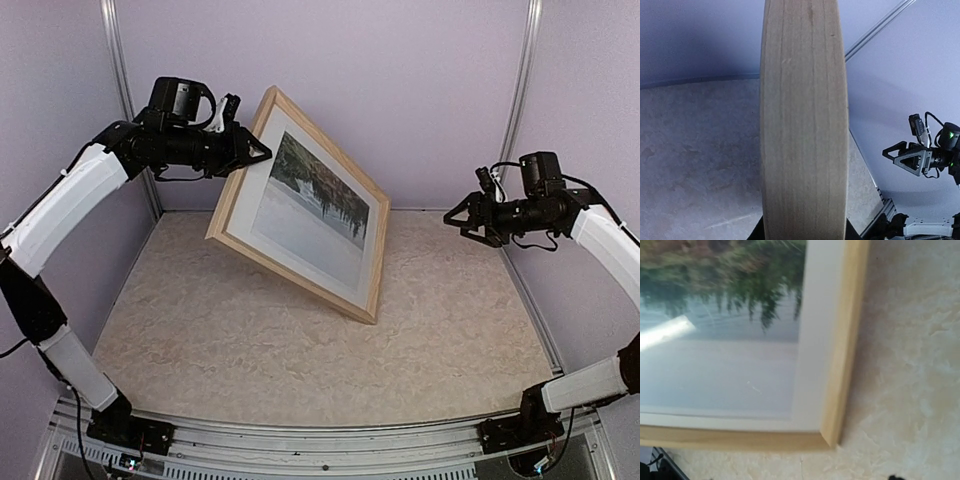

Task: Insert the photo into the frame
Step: Turn over the photo frame at the center of the board.

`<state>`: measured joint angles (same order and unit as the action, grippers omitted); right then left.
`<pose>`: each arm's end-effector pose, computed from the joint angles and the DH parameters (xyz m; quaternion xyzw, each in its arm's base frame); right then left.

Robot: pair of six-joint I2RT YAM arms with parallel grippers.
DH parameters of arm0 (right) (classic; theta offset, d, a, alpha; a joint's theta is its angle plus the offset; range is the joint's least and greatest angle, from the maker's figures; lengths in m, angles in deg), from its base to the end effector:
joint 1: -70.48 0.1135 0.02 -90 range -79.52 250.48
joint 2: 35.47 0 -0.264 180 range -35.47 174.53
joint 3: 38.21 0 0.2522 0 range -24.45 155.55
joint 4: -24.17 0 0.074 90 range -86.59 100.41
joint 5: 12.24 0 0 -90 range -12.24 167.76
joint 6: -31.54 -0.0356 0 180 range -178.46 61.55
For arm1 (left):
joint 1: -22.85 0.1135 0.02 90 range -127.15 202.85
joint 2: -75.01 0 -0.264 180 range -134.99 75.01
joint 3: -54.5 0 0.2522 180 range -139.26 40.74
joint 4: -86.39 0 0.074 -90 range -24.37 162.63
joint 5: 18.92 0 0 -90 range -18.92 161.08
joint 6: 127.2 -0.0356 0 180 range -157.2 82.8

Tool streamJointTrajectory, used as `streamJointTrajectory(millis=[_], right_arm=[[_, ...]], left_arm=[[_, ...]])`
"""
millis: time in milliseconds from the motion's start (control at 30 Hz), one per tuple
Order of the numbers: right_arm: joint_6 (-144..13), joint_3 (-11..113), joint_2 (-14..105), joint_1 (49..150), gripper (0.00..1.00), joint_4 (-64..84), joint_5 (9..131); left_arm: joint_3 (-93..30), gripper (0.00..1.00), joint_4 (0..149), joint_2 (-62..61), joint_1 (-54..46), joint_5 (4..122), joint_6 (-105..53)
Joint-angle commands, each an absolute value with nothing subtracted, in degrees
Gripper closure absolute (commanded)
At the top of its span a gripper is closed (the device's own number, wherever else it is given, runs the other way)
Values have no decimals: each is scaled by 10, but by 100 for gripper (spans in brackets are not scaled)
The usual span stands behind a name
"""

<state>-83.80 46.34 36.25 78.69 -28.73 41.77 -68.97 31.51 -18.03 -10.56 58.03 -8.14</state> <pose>0.2561 0.0581 0.3540 -0.0005 0.8720 0.3840 0.3035 0.2881 -0.1996 0.4599 0.0932 0.8324 -0.3606 0.4103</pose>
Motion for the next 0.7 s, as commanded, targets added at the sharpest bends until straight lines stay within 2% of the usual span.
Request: streamJointTrajectory(millis=[0,500,667], right_arm=[[-832,446,361,780,26,-276,410],[-832,397,371,780,27,-242,399],[-831,380,376,780,27,-232,397]], left_arm=[[-609,100,577,-114,-68,424,65],[-306,98,770,-65,-27,391,213],[-251,89,795,-64,-26,396,222]])
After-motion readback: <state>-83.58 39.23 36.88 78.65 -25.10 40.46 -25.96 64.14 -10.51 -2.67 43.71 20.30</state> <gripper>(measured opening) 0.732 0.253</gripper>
